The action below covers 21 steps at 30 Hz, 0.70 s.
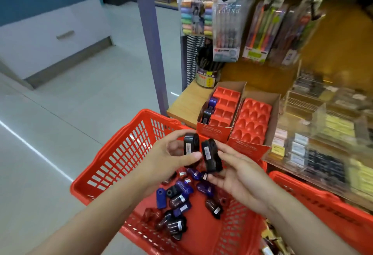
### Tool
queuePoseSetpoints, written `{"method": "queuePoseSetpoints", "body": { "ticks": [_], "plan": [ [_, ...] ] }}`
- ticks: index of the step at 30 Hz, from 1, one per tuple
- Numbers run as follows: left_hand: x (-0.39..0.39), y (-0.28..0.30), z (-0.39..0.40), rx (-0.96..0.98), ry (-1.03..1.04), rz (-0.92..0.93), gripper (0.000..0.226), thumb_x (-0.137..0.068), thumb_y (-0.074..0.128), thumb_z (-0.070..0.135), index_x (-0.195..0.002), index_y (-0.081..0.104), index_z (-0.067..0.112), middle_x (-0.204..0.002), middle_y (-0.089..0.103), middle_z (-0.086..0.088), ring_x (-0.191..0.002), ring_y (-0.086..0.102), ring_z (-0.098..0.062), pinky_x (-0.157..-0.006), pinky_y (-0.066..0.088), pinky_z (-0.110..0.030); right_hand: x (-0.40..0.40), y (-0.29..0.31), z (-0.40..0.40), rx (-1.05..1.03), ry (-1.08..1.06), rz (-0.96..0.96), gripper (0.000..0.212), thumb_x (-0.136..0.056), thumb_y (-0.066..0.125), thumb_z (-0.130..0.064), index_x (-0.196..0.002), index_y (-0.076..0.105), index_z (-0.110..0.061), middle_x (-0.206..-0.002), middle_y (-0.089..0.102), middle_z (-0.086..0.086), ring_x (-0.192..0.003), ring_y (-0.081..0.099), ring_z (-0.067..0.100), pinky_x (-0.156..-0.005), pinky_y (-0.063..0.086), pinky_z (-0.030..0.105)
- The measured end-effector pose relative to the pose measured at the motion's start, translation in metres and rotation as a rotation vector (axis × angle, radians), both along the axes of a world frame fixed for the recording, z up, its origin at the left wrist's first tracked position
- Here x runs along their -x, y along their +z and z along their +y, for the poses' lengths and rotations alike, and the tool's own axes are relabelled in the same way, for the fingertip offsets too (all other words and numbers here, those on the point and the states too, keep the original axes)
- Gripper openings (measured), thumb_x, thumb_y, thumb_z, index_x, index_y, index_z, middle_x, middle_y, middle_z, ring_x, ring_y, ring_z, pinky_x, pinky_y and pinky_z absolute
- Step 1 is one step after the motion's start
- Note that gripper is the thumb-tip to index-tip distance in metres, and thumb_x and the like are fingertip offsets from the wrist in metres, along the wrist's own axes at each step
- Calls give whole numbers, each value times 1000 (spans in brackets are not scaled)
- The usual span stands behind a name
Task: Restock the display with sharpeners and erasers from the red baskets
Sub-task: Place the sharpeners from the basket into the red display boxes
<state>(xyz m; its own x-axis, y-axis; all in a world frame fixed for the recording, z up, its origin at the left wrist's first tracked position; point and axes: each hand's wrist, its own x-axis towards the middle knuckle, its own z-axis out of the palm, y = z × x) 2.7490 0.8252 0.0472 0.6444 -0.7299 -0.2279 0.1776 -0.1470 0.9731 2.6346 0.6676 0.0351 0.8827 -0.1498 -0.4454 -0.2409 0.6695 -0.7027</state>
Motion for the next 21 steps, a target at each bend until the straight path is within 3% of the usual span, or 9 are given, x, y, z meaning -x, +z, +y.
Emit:
{"method": "queuePoseSetpoints", "body": {
  "ticks": [2,5,7,11,14,16,19,21],
  "plan": [
    [2,5,-7,-10,-11,-13,50,-81,77,11,-125,63,28,-112,73,-5,-106,69,-22,-92,54,-31,4,3,0,110,31,23,26,-95,60,-24,-120,68,-22,-97,69,5,-80,64,14,-71,53,31],
    [2,10,-18,-18,-15,-34,48,-83,76,13,-127,62,27,-112,73,-3,-105,70,-19,-92,55,-32,8,4,-1,456,53,99,28,-92,65,-27,-120,63,-26,-96,73,-4,-82,65,10,-83,55,36],
    [-6,16,-27,-29,44,-88,44,-84,75,11,-123,63,29,-110,74,1,-100,71,-16,-90,54,-31,7,9,-10,680,48,63,25,-93,64,-27,-118,62,-29,-104,73,-12,-91,68,3,-86,55,28],
    [-41,31,-65,2,191,-195,39,-86,73,5,-113,65,31,-111,68,-2,-94,70,-18,-86,54,-31,-11,27,-47,1091,-150,-39,24,-85,75,-22,-106,70,-30,-100,71,-18,-99,62,-4,-95,48,25],
    [-57,32,-105,-33,174,-343,36,-82,77,7,-103,66,35,-102,66,1,-88,69,-16,-75,54,-25,-32,43,-75,1224,-311,-52,27,-80,79,-21,-105,72,-30,-100,70,-16,-95,64,6,-92,52,38],
    [-60,21,-127,-134,133,-510,35,-79,80,12,-104,66,32,-93,67,3,-85,68,-17,-76,52,-22,-47,48,-90,1256,-339,-21,27,-79,80,-24,-104,70,-31,-94,68,-20,-85,65,5,-85,56,38],
    [-64,1,-139,-309,145,-737,37,-79,80,19,-114,69,27,-81,63,10,-82,62,-14,-66,40,-9,-65,42,-107,1328,-284,60,27,-76,81,-25,-98,65,-29,-90,66,-18,-82,66,1,-80,57,30],
    [-66,-10,-138,-375,162,-845,35,-82,77,25,-117,70,27,-95,71,6,-96,63,-15,-84,45,-19,-72,33,-112,1367,-208,83,29,-75,83,-27,-97,64,-28,-90,67,-16,-79,66,-3,-71,55,17]
  ]
}}
